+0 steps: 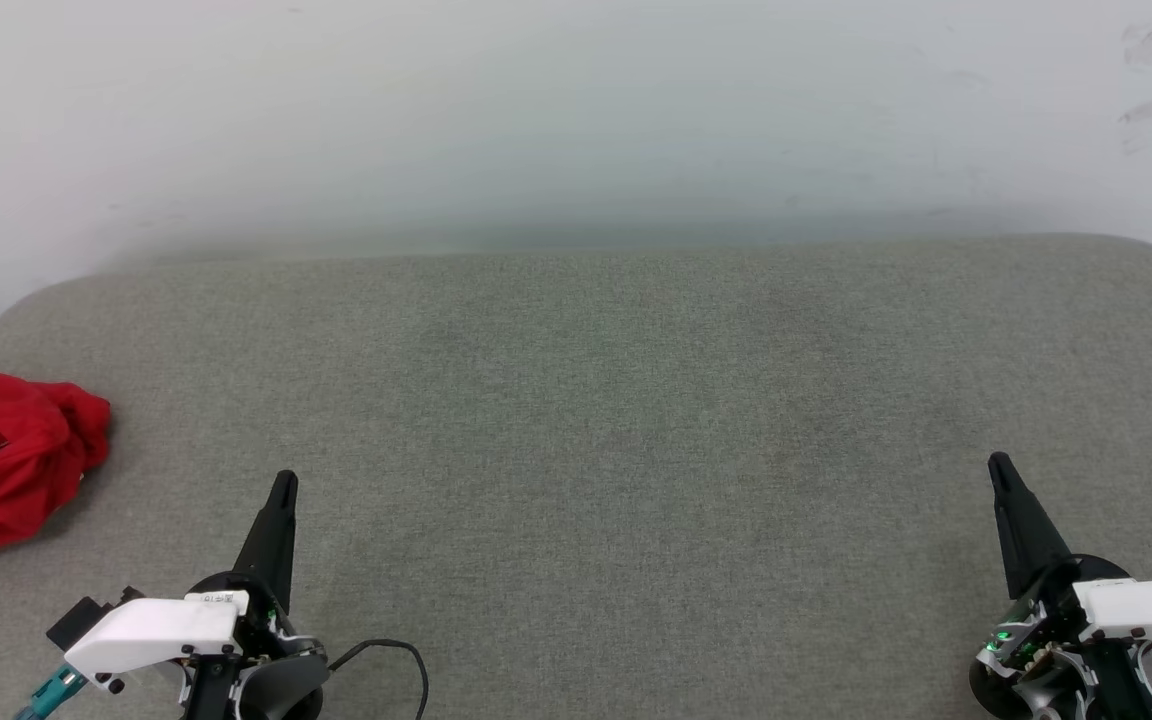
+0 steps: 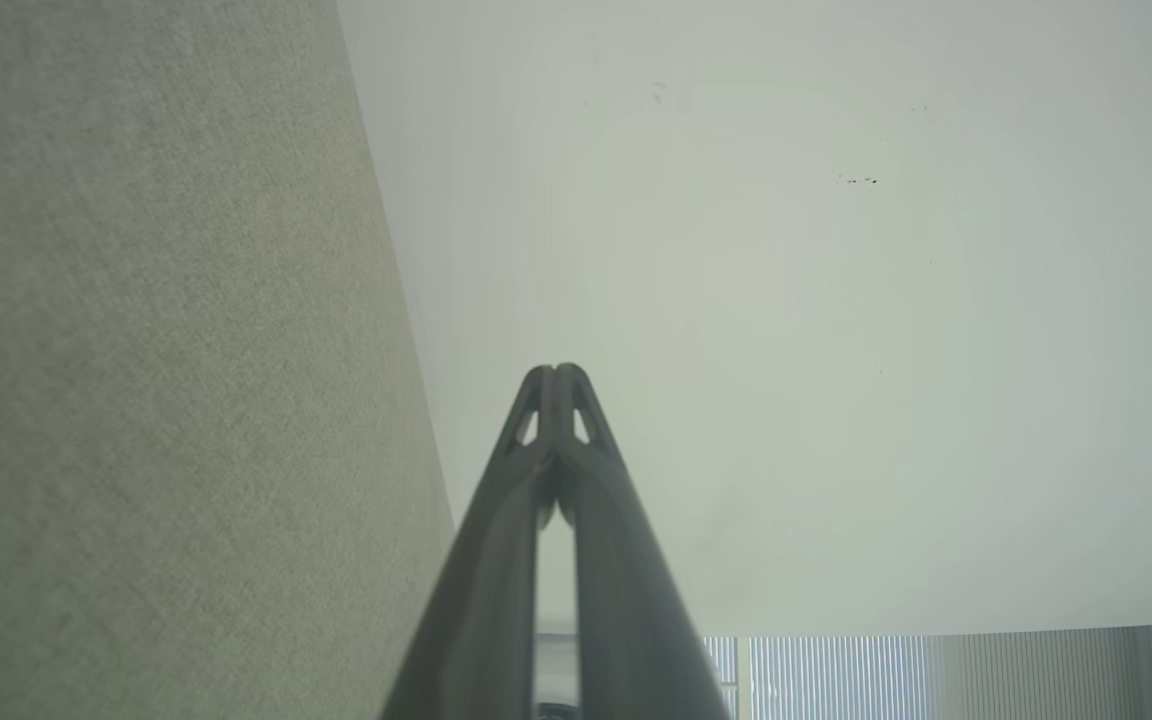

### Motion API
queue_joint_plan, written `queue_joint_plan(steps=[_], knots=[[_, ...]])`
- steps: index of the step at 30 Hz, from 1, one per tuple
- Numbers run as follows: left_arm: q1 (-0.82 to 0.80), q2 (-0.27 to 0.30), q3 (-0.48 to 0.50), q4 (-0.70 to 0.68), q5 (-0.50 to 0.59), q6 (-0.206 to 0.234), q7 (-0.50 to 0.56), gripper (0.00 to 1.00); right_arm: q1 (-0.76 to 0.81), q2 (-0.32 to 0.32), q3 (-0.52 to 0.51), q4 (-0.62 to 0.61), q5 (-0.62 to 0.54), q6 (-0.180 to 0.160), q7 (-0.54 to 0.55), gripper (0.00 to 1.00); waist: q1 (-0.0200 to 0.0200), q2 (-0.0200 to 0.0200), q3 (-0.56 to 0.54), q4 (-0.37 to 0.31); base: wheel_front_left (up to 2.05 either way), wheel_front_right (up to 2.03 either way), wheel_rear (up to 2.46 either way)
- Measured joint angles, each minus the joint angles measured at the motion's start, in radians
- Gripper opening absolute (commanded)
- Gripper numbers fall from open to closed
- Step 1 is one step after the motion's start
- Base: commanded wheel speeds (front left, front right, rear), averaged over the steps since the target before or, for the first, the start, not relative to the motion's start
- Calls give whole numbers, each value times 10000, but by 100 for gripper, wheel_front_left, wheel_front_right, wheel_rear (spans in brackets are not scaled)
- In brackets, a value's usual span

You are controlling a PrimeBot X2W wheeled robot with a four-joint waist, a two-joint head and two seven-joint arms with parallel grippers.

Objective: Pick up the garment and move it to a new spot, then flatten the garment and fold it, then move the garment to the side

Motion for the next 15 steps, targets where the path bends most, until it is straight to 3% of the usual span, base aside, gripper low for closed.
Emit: queue_joint_plan(steps=[14, 15], knots=[[0, 0, -2, 0, 0, 0, 0, 0, 0, 0, 0, 0, 0, 0, 0, 0, -1, 0, 0, 0, 0, 0, 0], [12, -2, -10, 42, -2, 0, -2, 100, 21, 0, 4, 33, 4, 0, 0, 100, 0, 0, 0, 0, 0, 0, 0]])
